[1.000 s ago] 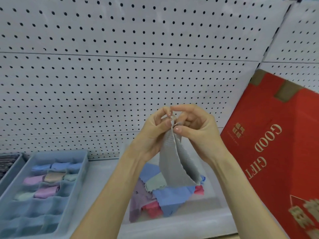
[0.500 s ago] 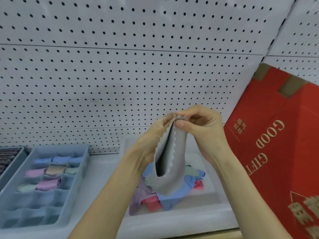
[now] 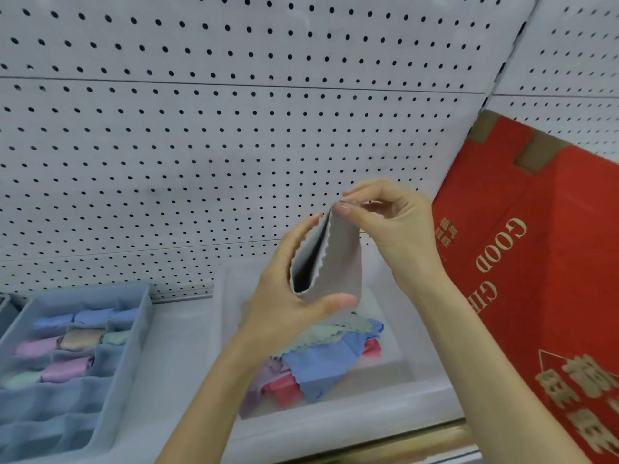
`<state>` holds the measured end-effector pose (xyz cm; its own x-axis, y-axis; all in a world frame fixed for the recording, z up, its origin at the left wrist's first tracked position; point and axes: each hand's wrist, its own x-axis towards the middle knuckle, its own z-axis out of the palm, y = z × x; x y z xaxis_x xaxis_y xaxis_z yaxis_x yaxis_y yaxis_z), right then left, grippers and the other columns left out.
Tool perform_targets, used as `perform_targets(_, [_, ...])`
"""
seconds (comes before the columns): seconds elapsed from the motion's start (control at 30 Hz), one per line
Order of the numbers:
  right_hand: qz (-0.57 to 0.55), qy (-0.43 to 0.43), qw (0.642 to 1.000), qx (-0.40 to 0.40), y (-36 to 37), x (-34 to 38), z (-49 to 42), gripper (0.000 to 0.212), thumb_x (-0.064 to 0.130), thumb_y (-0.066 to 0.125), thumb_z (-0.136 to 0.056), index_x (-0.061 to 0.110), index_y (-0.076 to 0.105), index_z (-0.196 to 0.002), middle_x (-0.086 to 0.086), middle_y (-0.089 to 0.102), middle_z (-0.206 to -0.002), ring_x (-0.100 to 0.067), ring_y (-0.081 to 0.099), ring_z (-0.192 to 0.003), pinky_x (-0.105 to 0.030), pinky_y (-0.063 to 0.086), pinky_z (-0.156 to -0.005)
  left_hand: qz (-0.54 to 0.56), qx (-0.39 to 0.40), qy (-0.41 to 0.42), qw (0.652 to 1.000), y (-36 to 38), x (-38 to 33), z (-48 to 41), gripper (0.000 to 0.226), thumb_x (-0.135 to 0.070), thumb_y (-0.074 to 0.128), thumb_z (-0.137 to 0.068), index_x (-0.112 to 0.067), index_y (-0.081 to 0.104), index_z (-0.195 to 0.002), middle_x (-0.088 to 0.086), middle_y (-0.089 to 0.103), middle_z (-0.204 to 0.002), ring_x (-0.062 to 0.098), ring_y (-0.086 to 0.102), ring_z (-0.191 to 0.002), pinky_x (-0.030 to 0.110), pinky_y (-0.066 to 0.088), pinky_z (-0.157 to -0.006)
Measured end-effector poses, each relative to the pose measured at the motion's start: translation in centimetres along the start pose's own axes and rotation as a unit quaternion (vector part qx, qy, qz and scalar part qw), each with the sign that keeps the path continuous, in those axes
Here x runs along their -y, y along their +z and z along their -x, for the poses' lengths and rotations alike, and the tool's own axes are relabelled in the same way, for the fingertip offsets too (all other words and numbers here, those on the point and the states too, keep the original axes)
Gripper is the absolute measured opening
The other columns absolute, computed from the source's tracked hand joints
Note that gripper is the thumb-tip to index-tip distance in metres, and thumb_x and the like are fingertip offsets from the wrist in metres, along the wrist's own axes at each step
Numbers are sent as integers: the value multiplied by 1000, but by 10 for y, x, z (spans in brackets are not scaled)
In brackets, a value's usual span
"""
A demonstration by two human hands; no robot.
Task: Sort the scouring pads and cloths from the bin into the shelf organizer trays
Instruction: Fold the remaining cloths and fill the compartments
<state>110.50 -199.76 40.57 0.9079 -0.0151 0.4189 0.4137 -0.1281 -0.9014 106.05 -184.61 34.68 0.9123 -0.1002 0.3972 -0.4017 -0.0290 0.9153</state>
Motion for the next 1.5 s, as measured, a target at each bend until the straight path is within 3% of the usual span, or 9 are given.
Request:
perform_targets(0.2, [-17,18,1000,1,-8,11,-5,9,-1,75,-75,5,68,-75,6,71,-68,-10,66,-71,-20,53,-72,12,-41,34,999,-16,0,-20,8,-25,66,-88,-25,74,-87,-7,65,-79,7,55,-75,20,43,-72])
perform_targets(0.33, [-9,40,999,16,-17,15,-5,7,3,75,-76,8,70,-78,4,73,-71,-9,69,-73,-22,55,-76,36,24,-39,998,-40,-7,-36,51,-33,66,-87,16,58,-77,27,46,-65,24,40,-67,33,41,-63])
perform_targets(0.67, [-40,112,992,51,-19,8,-1,6,6,69,-82,10,66,-83,-3,73,-75,-13,68,-74,-22,55,-69,10,51,-113,992,-60,-27,-52,20,-21,60,-87,-6,73,-89,7,72,-77,16,67,-69,25,56,-63])
perform_targets(0.77, [50,119,989,77,-19,1,1,13,4,75,-77,11,70,-86,0,73,-72,-7,67,-70,-16,53,-69,-101,-7,-83,991,-58,-16,-53,23,-19,64,-91,2,71,-82,18,60,-61,20,55,-60,41,54,-61])
perform_targets(0.9, [87,117,987,70,-9,-7,7,8,7,72,-82,13,68,-82,3,67,-75,-4,61,-70,-11,48,-67,-223,-53,-34,973,-52,-11,-49,35,-24,61,-94,5,58,-75,-10,31,-44,7,25,-46,16,26,-47])
perform_targets(1.03, [39,111,991,56,2,-11,13,11,20,59,-94,19,53,-84,8,51,-76,-5,46,-74,-14,39,-68,-240,-70,43,967,-49,-23,-41,30,-24,57,-95,-4,54,-73,-9,29,-46,9,25,-46,17,22,-45])
perform_targets(1.23, [117,43,979,158,2,10,6,30,34,73,-76,23,63,-102,2,66,-82,-2,58,-72,-15,44,-67,-238,3,60,970,-56,-34,-41,29,-24,59,-94,0,59,-78,0,34,-54,9,27,-50,16,25,-48])
perform_targets(1.43, [266,-54,926,262,15,21,-9,29,43,67,-83,15,66,-76,-1,56,-61,-8,43,-55,-19,34,-55,-142,75,17,987,-57,-30,-42,32,-32,61,-90,-2,62,-78,16,46,-61,26,32,-57,24,28,-54])
perform_targets(1.5, [315,-97,903,275,21,24,-12,38,43,65,-85,10,56,-70,5,42,-52,-8,36,-52,-17,28,-52,-89,64,-7,994,-57,-32,-40,28,-26,59,-95,-3,64,-78,4,42,-58,14,32,-54,21,29,-53])
